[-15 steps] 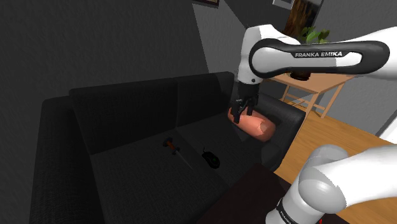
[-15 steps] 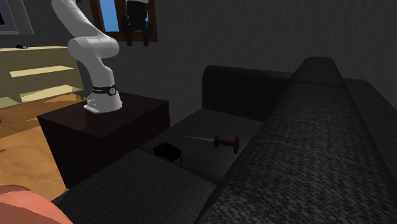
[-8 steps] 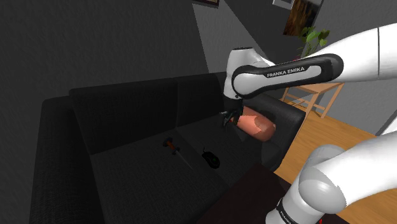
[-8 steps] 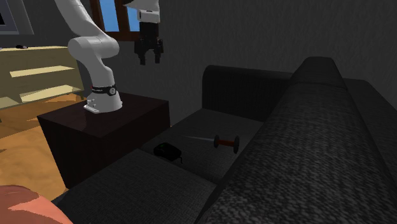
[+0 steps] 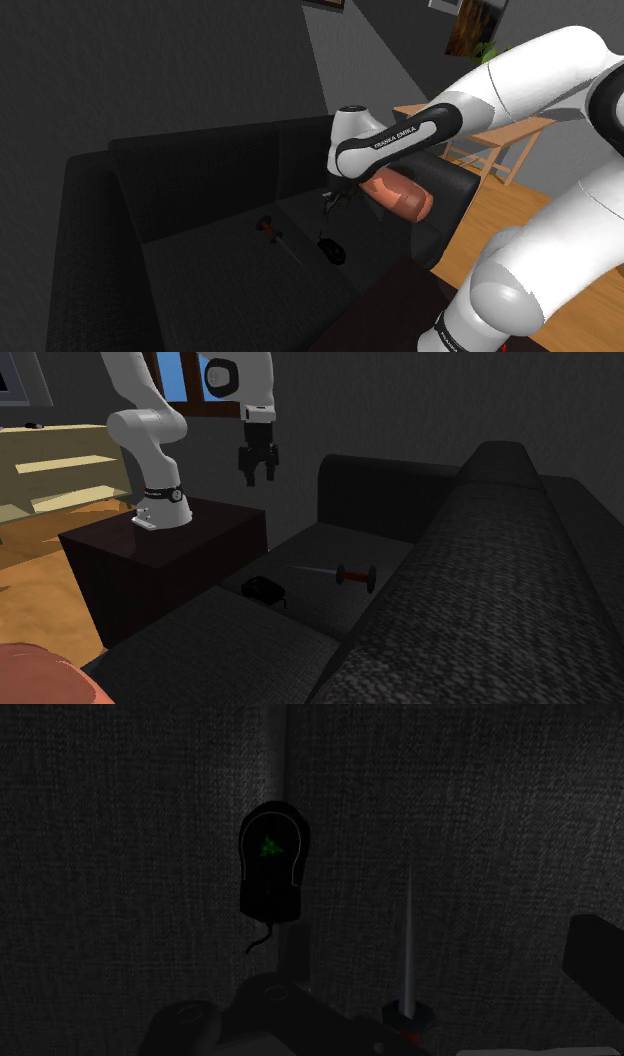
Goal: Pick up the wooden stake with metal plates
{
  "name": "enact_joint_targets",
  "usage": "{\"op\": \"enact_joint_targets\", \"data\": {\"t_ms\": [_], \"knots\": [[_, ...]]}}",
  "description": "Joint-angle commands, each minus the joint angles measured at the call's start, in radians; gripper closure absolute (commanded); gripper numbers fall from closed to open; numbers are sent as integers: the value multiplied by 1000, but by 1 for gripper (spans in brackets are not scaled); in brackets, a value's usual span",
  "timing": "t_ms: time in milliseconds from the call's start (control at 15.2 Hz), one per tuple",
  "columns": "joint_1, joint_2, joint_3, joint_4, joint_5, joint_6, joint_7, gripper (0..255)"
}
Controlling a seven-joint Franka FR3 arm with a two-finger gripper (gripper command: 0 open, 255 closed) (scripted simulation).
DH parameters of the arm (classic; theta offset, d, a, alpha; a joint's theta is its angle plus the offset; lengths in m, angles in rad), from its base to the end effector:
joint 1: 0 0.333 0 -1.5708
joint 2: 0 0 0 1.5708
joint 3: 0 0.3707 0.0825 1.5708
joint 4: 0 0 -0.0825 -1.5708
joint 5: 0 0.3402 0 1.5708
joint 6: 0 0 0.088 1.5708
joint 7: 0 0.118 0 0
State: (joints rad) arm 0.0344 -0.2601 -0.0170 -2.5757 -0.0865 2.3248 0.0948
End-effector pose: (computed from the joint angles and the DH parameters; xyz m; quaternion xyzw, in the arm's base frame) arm 0.3796 0.0042 0.4254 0.9995 -0.0089 0.0063 0.0292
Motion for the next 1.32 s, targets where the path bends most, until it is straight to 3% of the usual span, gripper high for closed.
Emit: {"op": "enact_joint_targets", "data": {"t_ms": [0, 594, 1254], "knots": [[-1, 86, 0, 20, -4, 81, 3, 0], [9, 461, 7, 187, -25, 337, 39, 0], [31, 858, 2, 500, -41, 478, 68, 0]]}}
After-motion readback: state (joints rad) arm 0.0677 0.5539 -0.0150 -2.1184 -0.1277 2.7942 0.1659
